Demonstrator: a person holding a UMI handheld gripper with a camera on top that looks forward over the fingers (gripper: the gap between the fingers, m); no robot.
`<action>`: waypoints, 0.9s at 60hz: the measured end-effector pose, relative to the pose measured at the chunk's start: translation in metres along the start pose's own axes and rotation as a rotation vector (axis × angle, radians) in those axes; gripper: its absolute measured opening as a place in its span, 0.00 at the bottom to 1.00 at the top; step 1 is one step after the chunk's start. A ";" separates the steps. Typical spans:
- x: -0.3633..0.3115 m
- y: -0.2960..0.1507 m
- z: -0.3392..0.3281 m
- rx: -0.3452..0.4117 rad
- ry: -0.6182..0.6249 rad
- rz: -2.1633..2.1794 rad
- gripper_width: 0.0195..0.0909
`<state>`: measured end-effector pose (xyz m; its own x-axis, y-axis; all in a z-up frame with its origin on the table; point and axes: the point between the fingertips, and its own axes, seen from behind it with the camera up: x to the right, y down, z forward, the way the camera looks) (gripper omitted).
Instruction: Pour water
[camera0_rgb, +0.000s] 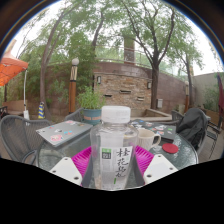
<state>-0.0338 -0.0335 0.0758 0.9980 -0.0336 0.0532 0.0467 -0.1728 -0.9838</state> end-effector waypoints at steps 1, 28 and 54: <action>0.000 -0.002 0.001 0.014 0.002 0.001 0.63; -0.042 -0.040 0.053 -0.146 -0.201 0.247 0.39; 0.003 -0.103 0.111 -0.288 -0.389 1.905 0.39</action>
<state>-0.0304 0.0938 0.1585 -0.3108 -0.1632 -0.9364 -0.8852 -0.3091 0.3477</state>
